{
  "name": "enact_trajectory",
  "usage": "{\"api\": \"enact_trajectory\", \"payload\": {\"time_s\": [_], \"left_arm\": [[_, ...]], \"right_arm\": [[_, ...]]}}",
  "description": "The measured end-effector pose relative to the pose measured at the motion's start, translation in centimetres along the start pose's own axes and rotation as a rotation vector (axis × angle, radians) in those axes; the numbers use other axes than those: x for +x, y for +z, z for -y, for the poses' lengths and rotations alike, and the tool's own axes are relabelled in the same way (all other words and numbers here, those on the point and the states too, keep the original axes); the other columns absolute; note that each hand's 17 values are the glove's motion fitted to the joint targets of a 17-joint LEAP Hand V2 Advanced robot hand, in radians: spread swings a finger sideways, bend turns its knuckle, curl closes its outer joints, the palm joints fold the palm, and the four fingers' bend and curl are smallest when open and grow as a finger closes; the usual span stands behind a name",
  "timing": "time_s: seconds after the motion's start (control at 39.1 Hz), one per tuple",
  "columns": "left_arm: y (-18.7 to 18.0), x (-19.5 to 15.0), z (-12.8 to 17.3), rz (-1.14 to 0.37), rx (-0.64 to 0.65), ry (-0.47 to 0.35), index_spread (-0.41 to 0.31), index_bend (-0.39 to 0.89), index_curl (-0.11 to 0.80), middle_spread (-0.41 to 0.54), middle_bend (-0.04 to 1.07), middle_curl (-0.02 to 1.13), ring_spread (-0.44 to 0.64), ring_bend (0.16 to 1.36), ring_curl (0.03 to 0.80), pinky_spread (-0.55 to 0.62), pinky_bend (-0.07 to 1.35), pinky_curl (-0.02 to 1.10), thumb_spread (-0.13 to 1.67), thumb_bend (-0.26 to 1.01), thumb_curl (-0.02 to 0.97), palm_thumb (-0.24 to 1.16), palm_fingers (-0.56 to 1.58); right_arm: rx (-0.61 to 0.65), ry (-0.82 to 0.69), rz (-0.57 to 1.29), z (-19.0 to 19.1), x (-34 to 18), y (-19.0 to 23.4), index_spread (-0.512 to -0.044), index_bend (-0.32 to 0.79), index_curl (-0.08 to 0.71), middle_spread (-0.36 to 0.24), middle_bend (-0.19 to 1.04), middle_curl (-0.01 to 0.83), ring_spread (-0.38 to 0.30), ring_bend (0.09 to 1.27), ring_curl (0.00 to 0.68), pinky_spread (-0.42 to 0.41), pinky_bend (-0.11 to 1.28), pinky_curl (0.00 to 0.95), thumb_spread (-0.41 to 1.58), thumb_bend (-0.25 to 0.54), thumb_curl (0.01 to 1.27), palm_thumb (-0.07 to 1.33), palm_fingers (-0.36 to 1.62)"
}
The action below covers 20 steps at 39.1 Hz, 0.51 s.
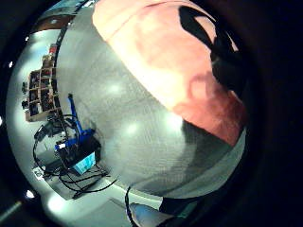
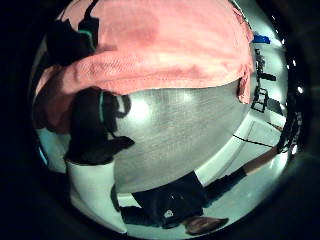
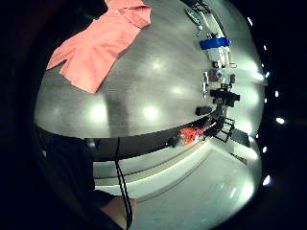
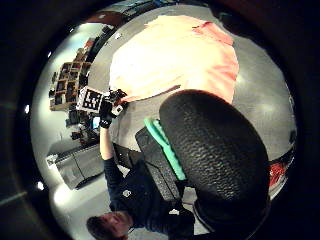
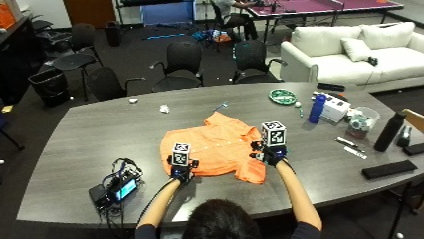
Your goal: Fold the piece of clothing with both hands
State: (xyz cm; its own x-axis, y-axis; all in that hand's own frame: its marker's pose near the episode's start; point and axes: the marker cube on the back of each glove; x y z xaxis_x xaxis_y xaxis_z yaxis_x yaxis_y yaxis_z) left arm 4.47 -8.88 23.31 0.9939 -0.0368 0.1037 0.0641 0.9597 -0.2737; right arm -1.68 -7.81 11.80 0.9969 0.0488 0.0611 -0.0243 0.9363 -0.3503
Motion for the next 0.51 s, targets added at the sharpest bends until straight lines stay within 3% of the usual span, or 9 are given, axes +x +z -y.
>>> {"api": "enact_trajectory", "payload": {"time_s": [0.05, 0.23, 0.36, 0.51], "left_arm": [[-0.1, 0.2, 0.3, -0.013, 0.005, 0.023, -0.191, 0.24, 0.433, -0.109, 0.27, 0.38, -0.01, 0.42, 0.264, -0.05, 0.26, 0.34, 1.12, 0.02, 0.425, 0.65, 0.95], [-0.7, 0.4, 0.8, -0.086, -0.036, 0.03, -0.236, 0.24, 0.459, -0.191, 0.24, 0.41, -0.13, 0.35, 0.29, -0.18, 0.26, 0.37, 1.09, 0.03, 0.46, 0.74, 1.07], [-1.2, -0.2, 0.9, -0.121, -0.051, -0.016, -0.248, 0.23, 0.473, -0.214, 0.22, 0.43, -0.17, 0.32, 0.309, -0.21, 0.25, 0.39, 1.05, 0.03, 0.496, 0.8, 1.09], [-2.3, -0.7, 0.1, -0.199, -0.07, 0.041, -0.25, 0.22, 0.489, -0.232, 0.19, 0.44, -0.2, 0.3, 0.324, -0.23, 0.24, 0.39, 1.01, 0.02, 0.534, 0.84, 1.1]], "right_arm": [[0.071, -0.058, -0.011, 0.5, -0.2, -0.1, -0.359, 0.15, 0.28, -0.049, 0.18, 0.303, 0.001, 0.38, 0.303, 0.138, 0.4, 0.344, 1.3, -0.013, 0.22, 0.24, 0.34], [0.014, -0.1, 0.028, 3.1, -0.7, 1.7, -0.359, 0.14, 0.279, -0.048, 0.18, 0.307, -0.004, 0.38, 0.309, 0.135, 0.4, 0.347, 1.3, -0.012, 0.23, 0.24, 0.35], [-0.127, -0.017, 0.022, 5.5, -0.6, 4.4, -0.353, 0.13, 0.272, -0.055, 0.19, 0.315, -0.013, 0.4, 0.316, 0.131, 0.39, 0.346, 1.3, 0.034, 0.26, 0.36, 0.37], [-0.265, 0.004, -0.007, 7.7, -1.2, 7.0, -0.353, 0.09, 0.249, -0.05, 0.21, 0.334, -0.035, 0.45, 0.334, 0.125, 0.39, 0.349, 1.26, 0.104, 0.33, 0.56, 0.37]]}}
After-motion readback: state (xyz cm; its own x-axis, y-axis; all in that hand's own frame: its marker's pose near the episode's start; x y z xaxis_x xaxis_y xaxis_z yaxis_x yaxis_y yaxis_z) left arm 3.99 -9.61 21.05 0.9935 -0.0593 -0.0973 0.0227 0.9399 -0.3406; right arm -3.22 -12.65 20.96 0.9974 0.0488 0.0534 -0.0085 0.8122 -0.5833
